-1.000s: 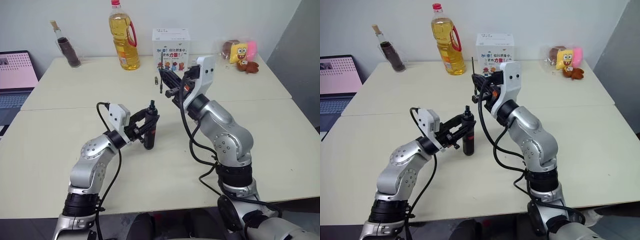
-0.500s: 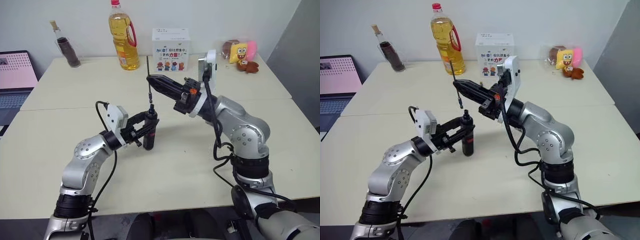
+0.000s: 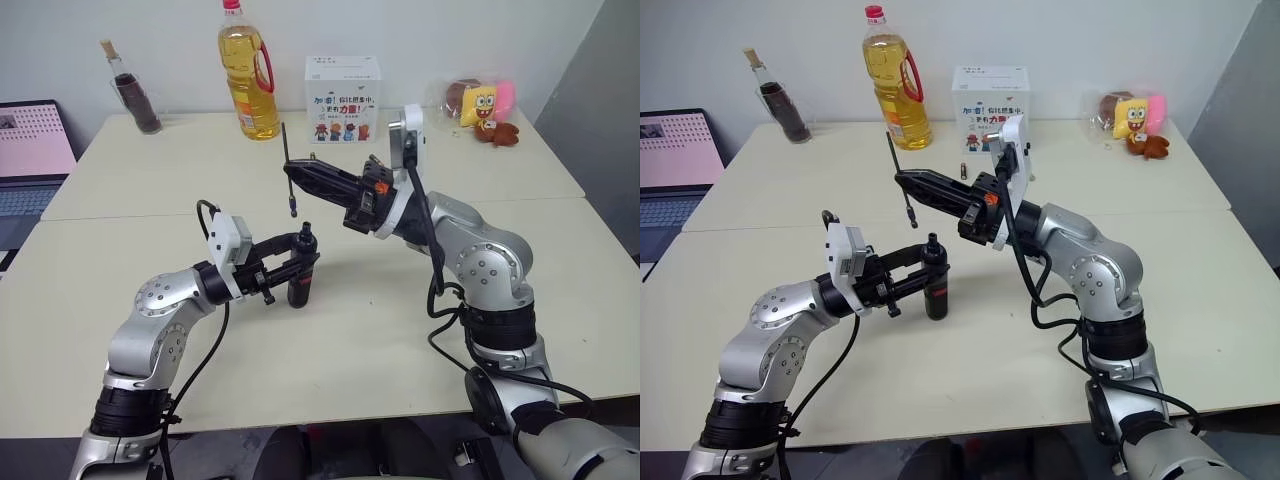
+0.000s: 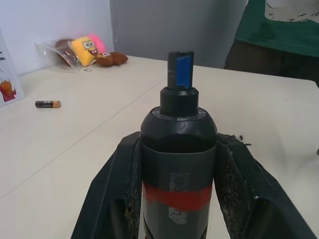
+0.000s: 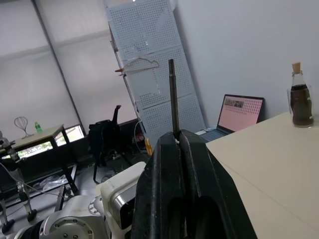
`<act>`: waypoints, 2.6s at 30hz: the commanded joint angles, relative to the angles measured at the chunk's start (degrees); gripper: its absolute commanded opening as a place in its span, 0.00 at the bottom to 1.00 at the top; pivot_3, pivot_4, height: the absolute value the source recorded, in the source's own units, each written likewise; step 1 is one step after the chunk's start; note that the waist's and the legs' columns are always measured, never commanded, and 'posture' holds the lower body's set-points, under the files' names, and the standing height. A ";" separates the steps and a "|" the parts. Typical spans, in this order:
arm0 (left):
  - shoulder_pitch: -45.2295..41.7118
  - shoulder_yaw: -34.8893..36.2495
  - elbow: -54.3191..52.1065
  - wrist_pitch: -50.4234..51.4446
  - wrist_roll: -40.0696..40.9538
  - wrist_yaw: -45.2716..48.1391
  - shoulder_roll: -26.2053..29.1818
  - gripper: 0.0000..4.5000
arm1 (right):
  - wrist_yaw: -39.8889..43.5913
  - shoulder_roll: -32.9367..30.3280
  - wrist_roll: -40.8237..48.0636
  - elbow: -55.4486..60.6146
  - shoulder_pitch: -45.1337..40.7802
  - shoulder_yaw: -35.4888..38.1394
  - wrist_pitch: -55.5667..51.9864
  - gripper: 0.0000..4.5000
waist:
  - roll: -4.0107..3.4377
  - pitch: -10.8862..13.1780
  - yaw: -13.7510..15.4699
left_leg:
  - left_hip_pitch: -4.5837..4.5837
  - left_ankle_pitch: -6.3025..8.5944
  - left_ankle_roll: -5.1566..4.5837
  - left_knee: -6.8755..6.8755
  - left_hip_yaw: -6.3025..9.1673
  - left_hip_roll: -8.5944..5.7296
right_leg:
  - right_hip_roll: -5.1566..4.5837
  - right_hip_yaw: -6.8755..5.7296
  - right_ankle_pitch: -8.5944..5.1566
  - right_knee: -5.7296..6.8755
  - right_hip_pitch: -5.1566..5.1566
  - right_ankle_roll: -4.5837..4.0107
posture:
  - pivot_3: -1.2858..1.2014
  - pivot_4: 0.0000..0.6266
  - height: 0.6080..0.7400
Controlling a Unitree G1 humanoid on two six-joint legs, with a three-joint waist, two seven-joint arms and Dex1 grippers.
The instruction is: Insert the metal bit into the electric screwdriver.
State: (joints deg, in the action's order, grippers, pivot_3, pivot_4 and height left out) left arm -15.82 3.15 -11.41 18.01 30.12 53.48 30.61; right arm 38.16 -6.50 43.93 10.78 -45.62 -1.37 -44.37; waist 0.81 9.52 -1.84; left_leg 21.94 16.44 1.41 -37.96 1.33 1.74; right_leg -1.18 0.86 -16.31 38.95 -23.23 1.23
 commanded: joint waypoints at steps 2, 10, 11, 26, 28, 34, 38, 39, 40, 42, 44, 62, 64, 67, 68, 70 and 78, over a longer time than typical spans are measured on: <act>1.19 -0.55 -0.40 0.00 0.16 1.24 0.43 0.37 | 1.21 -0.63 -0.26 0.34 0.18 -0.37 1.65 0.00 | 0.00 0.00 0.00 | 0.00 0.00 0.00 0.00 0.00 0.00 | 0.00 0.00 0.00 0.00 0.00 0.00 | 0.52 0.24 1.00; 1.86 -0.54 -0.91 -0.29 0.29 1.07 0.54 0.37 | 2.95 -2.23 -1.25 -0.29 1.97 -1.48 2.89 0.00 | 0.00 0.00 -0.01 | 0.00 0.00 0.00 0.00 0.00 0.01 | 0.00 0.01 0.00 0.00 0.00 0.00 | 0.52 0.24 1.00; 1.87 -0.54 -0.91 -0.32 0.26 1.05 0.55 0.37 | 3.14 -2.39 -1.46 -0.50 2.05 -1.53 3.09 0.00 | 0.00 0.00 -0.01 | 0.00 0.00 0.00 0.00 0.00 0.01 | 0.00 0.01 0.00 0.00 0.00 0.00 | 0.52 0.24 1.00; 2.31 -0.37 -0.79 -0.77 -1.78 -3.49 -0.71 0.37 | -4.33 -1.34 -2.61 1.24 2.91 0.16 2.85 0.00 | 0.00 0.00 0.00 | 0.00 0.00 0.00 0.00 0.00 0.02 | 0.00 0.01 0.00 0.00 0.00 0.00 | 0.52 0.24 1.00; 2.41 -0.38 -0.69 -1.35 -2.76 -5.16 -1.25 0.37 | -7.76 -0.84 -3.62 1.81 3.22 0.52 2.82 0.00 | 0.00 0.00 0.00 | 0.00 0.00 0.00 0.00 0.00 0.03 | -0.01 0.01 0.00 0.01 0.00 0.00 | 0.52 0.24 1.00; 1.20 -0.18 -0.04 -3.85 -6.12 -12.93 -5.51 0.37 | -20.13 2.97 -6.88 4.08 3.47 1.51 2.61 0.00 | 0.00 0.00 0.00 | -0.01 0.00 0.00 0.00 0.01 0.04 | -0.03 0.02 0.00 0.04 0.00 0.00 | 0.52 0.24 1.00; -0.04 -0.10 0.24 -5.50 -7.31 -16.21 -8.29 0.37 | -23.82 4.64 -9.11 3.43 2.05 1.48 4.11 0.00 | 0.00 0.00 0.03 | -0.01 0.00 0.01 -0.01 0.03 0.03 | -0.04 -0.01 0.00 0.07 0.00 0.00 | 0.52 0.24 1.00; -0.40 0.02 0.19 -5.59 -6.94 -16.72 -9.01 0.37 | -24.28 4.78 -9.55 3.25 1.67 1.54 4.50 0.00 | 0.00 0.00 0.04 | -0.01 0.00 0.00 -0.01 0.03 0.03 | -0.03 -0.01 0.00 0.07 -0.01 0.00 | 0.52 0.24 1.00; -0.81 0.10 -0.03 -5.86 -6.57 -17.14 -9.81 0.37 | -24.70 4.83 -10.04 2.86 1.05 1.83 5.06 0.00 | 0.00 0.00 0.06 | -0.01 0.00 0.01 -0.01 0.03 0.01 | -0.02 0.00 0.00 0.07 0.00 0.00 | 0.52 0.24 1.00; -1.50 0.14 -0.41 -6.02 -6.02 -17.67 -11.02 0.37 | -25.01 4.79 -10.52 2.15 0.07 2.41 5.85 0.00 | 0.00 0.00 0.09 | 0.01 0.00 0.00 -0.01 0.03 0.00 | -0.01 -0.01 0.00 0.07 -0.01 0.00 | 0.52 0.24 1.00; -2.11 -0.09 -0.26 -6.35 -6.33 -18.12 -11.60 0.37 | -25.12 4.72 -10.83 1.50 -0.52 2.77 6.47 0.00 | 0.01 0.00 0.10 | 0.05 0.00 0.01 -0.01 0.02 0.00 | -0.01 -0.01 0.00 0.04 -0.04 0.00 | 0.52 0.24 1.00; 3.01 -1.24 1.62 -9.38 -10.82 -18.01 -10.78 0.37 | -29.76 9.91 -14.89 1.59 0.57 -0.30 7.48 0.00 | 0.01 0.00 -0.02 | 0.06 0.00 0.00 0.02 0.00 0.05 | -0.04 0.02 0.00 0.02 -0.07 0.00 | 0.52 0.24 1.00; 3.96 -1.03 0.92 -9.12 -10.74 -18.39 -10.36 0.37 | -30.67 10.50 -15.40 1.89 0.94 -1.00 6.87 0.00 | 0.01 0.00 -0.01 | 0.05 0.00 0.00 0.02 0.00 0.05 | -0.04 0.01 0.00 0.03 -0.07 0.00 | 0.52 0.24 1.00; 5.10 -0.72 0.13 -8.78 -10.76 -18.90 -9.79 0.37 | -31.38 11.03 -15.93 2.46 1.28 -1.62 6.21 0.00 | 0.00 0.00 -0.05 | 0.04 0.00 0.00 0.02 0.00 0.05 | -0.04 0.03 0.00 0.03 -0.07 0.00 | 0.52 0.24 1.00; 5.44 -0.45 0.04 -8.61 -10.80 -19.24 -9.60 0.37 | -31.47 11.09 -16.01 2.75 1.40 -1.79 6.04 0.00 | 0.01 0.00 -0.05 | 0.04 0.00 0.00 0.02 0.00 0.05 | -0.04 0.02 0.00 0.03 -0.07 0.00 | 0.52 0.24 1.00; 5.75 0.04 -0.02 -8.28 -10.71 -19.71 -9.24 0.37 | -31.64 11.21 -16.13 3.02 1.39 -2.01 5.82 0.00 | 0.00 0.00 -0.07 | 0.02 0.00 0.00 0.02 -0.01 0.05 | -0.04 0.04 0.00 0.03 -0.06 0.00 | 0.52 0.24 1.00; -1.13 -0.07 -2.41 -5.83 -5.98 -21.05 -11.87 0.37 | -31.61 9.78 -18.16 -0.46 -1.05 0.33 9.36 0.00 | 0.01 0.01 0.00 | 0.04 0.00 0.00 0.02 0.03 0.00 | 0.04 -0.03 0.00 0.05 -0.06 0.00 | 0.52 0.24 1.00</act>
State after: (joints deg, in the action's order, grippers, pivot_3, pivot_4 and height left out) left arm -14.24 2.02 -11.66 11.06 22.27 33.52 19.47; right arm 6.28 3.87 26.83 10.67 -43.91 -3.03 -37.88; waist 0.82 9.52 -1.83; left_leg 21.98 16.43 1.42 -37.95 1.35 1.73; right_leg -1.13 0.84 -16.31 39.00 -23.28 1.23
